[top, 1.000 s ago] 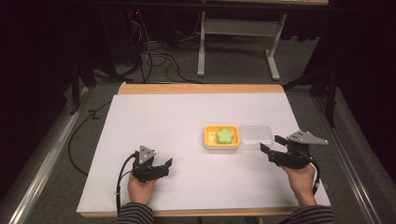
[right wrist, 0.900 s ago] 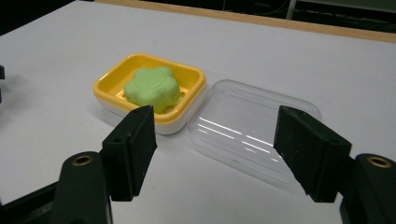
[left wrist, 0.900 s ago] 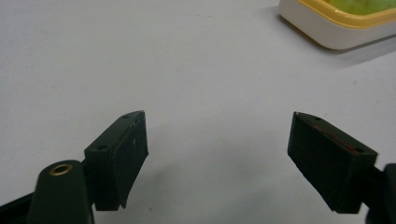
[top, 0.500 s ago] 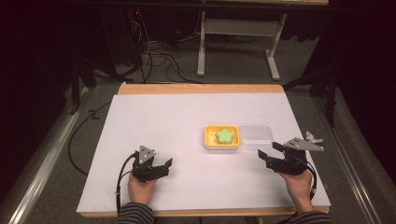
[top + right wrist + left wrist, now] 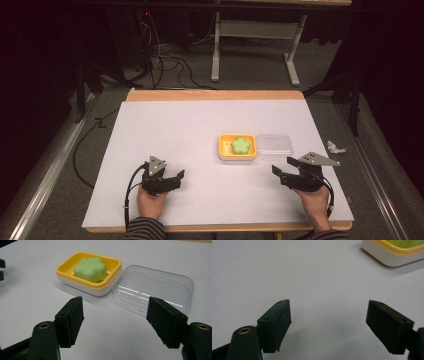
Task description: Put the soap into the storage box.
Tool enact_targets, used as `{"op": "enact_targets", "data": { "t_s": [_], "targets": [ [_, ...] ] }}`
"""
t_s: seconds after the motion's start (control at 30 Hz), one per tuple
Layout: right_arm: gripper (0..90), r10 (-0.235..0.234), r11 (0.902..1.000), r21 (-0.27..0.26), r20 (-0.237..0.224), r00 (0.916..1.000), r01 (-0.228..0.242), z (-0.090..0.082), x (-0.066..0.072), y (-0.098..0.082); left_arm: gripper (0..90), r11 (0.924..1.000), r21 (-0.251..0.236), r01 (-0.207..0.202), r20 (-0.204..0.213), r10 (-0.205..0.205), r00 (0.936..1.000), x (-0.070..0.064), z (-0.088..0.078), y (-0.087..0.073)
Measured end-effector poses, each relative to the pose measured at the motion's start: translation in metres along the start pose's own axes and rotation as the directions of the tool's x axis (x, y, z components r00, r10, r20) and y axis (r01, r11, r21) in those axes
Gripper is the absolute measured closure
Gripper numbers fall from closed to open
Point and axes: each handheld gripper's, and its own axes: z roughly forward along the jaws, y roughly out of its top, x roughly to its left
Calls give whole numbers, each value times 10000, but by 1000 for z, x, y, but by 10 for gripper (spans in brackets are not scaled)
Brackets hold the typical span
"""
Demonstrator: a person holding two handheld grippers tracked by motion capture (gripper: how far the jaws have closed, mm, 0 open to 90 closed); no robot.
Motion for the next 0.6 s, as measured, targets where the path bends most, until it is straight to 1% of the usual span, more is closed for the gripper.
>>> {"op": "enact_targets", "data": {
  "t_s": [0.07,0.1,0.13,0.2,0.3,0.5,0.57,0.6],
  "targets": [
    [303,-12,10000,32,-10,10000,12,1,1,-1,206,10000,-48,11,11,-10,10000,0,0,0],
    [303,-104,9999,44,-32,9999,104,2,2,-2,206,10000,-54,12,9,-12,10000,-1,0,0],
    [303,-32,9999,118,-23,10000,32,3,3,-3,206,10000,-33,1,6,-1,10000,0,0,0],
    [303,-96,9999,126,-49,9999,96,5,4,-4,206,10000,-24,8,12,-8,10000,0,0,0],
    [303,-33,9999,158,-88,10000,34,7,6,-6,206,10000,-12,1,3,-1,10000,0,0,0],
    [304,-193,9994,290,-86,9998,195,13,9,-8,206,10000,-37,0,18,0,10000,0,0,0],
    [305,-138,9993,341,-108,9998,141,16,11,-10,206,10000,-43,-55,24,55,10000,0,-1,0],
    [305,-91,9993,353,-124,9999,95,17,11,-11,206,10000,-60,-10,24,10,10000,-1,0,0]
  ]
}}
